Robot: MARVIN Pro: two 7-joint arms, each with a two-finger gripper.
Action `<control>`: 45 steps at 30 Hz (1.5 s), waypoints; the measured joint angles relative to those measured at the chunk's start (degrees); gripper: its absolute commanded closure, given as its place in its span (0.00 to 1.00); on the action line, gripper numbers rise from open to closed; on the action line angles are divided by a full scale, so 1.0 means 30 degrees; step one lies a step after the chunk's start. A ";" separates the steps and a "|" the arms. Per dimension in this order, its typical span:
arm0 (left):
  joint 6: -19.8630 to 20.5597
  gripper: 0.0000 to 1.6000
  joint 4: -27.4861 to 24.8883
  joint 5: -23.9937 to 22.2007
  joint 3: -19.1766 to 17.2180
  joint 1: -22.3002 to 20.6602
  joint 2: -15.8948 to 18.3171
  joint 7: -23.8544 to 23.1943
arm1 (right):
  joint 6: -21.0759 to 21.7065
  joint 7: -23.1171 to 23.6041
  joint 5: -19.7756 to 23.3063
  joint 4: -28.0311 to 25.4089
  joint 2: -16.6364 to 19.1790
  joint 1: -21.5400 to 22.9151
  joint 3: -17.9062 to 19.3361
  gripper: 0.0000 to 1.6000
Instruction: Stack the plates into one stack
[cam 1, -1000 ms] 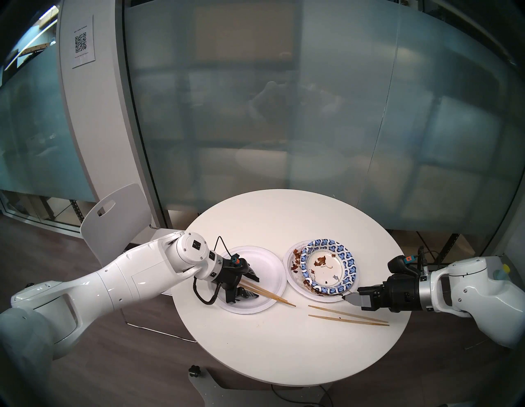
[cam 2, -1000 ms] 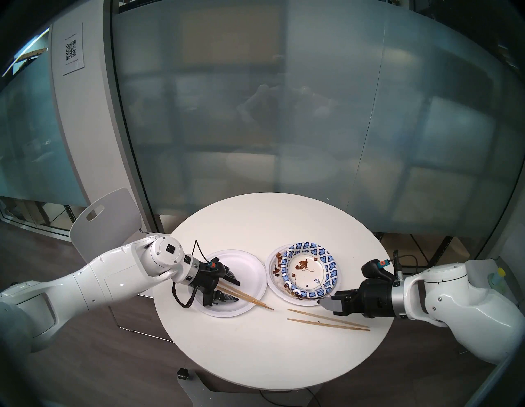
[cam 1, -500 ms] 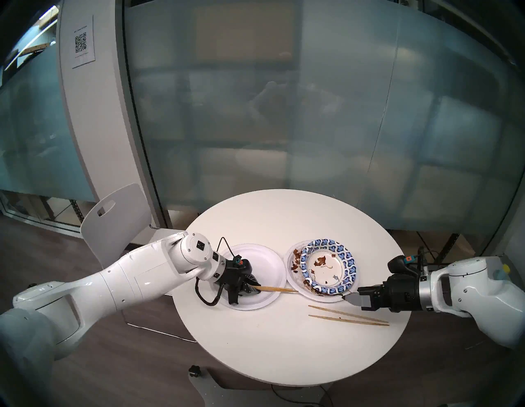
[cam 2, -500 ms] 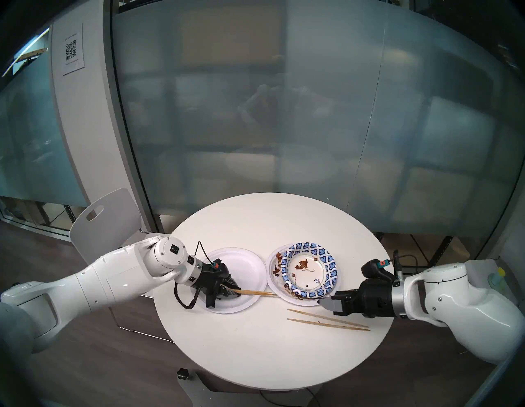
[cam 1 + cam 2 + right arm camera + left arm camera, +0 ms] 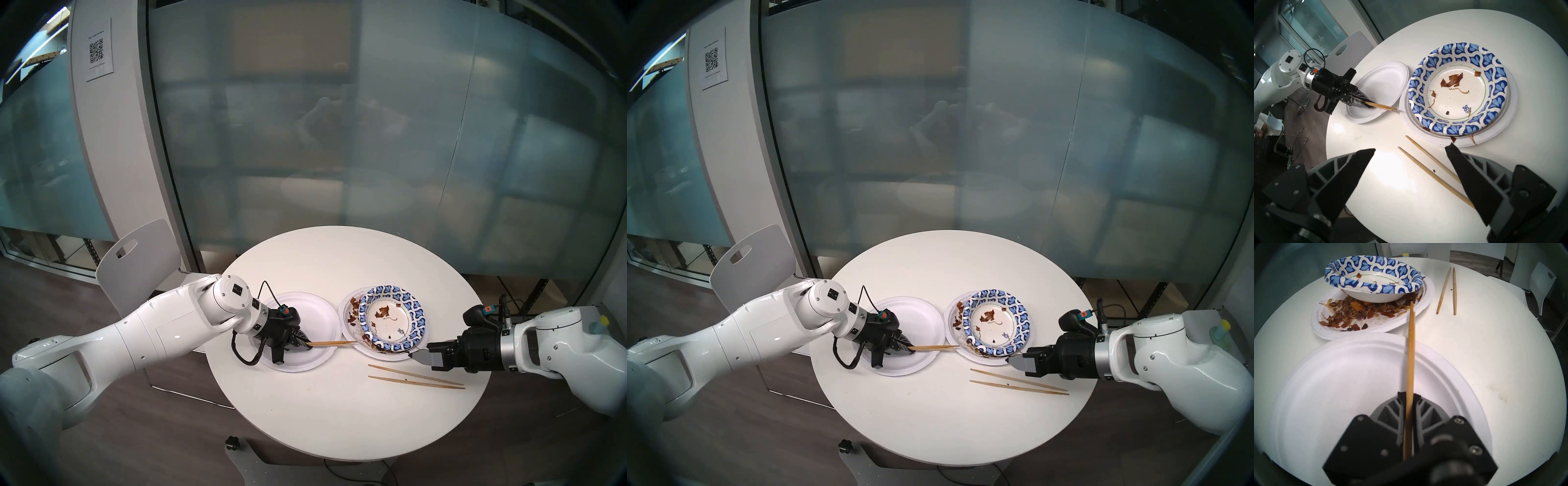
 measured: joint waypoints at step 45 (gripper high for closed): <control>0.3509 1.00 -1.0237 -0.0516 0.1077 0.2758 0.2871 0.1813 | 0.0000 0.0015 -0.0004 -0.0002 0.0000 0.0007 0.0000 0.00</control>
